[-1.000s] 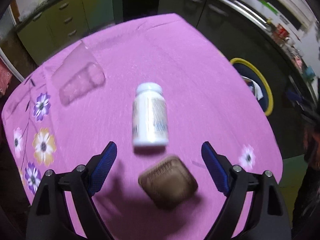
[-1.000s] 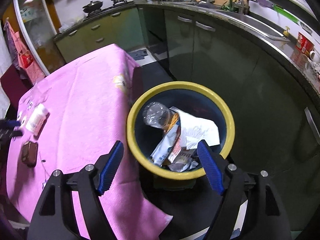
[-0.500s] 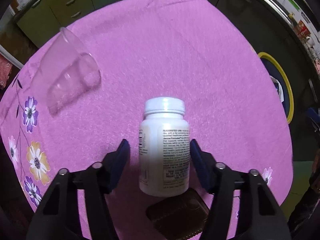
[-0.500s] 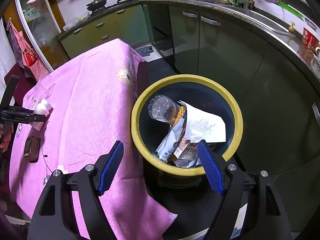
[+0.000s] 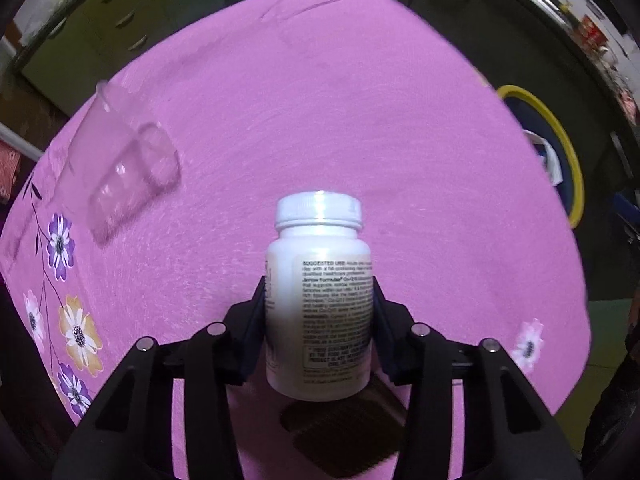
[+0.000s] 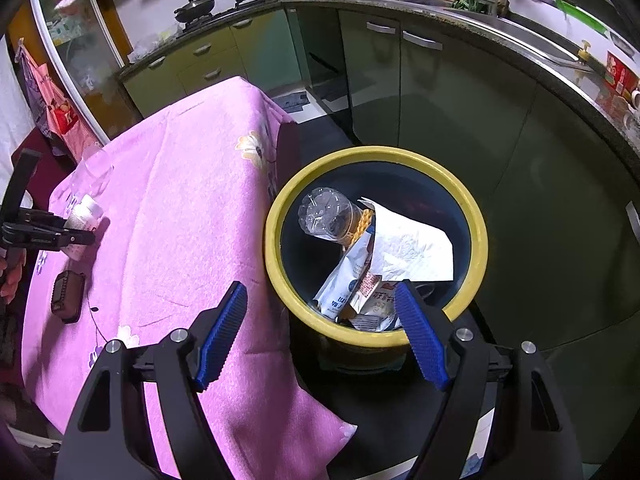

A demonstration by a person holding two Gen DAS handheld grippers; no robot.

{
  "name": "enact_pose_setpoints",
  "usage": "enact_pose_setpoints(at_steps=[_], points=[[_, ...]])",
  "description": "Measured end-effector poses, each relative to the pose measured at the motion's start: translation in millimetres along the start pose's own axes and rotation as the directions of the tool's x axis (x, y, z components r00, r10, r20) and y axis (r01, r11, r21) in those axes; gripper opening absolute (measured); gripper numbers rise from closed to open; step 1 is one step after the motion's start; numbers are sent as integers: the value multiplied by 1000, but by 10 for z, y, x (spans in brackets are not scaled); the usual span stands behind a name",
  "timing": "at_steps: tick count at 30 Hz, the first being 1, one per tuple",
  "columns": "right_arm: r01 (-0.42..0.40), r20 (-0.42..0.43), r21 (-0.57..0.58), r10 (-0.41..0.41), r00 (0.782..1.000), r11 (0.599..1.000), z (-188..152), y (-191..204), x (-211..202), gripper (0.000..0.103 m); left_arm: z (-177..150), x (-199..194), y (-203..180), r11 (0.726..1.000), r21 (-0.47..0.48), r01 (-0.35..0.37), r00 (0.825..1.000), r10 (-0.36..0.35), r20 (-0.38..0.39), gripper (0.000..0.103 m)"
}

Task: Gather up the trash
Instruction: 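Carry the pill bottle over the bin and release it with the left gripper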

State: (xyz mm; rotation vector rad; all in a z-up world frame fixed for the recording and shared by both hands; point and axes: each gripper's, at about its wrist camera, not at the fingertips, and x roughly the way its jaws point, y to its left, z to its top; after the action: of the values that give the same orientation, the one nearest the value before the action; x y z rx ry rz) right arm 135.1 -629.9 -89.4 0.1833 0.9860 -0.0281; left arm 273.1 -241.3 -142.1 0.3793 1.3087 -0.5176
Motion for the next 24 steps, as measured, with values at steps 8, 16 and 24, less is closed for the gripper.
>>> enact_pose_setpoints(at_steps=[8,16,24], points=[[23,47,40,-24,999,999,-58,-190,-235,75,71,-424,-825,978,194,79,995,-89,42,45],[46,80,113,-55,995,993,-252,-568,-531,75,588,-357,-2012,916,360,176,978,-203,38,45],[68,64,189,-82,995,980,-486,-966,-659,75,1069,286,-2815,901,391,187,980,-201,-5,45]])
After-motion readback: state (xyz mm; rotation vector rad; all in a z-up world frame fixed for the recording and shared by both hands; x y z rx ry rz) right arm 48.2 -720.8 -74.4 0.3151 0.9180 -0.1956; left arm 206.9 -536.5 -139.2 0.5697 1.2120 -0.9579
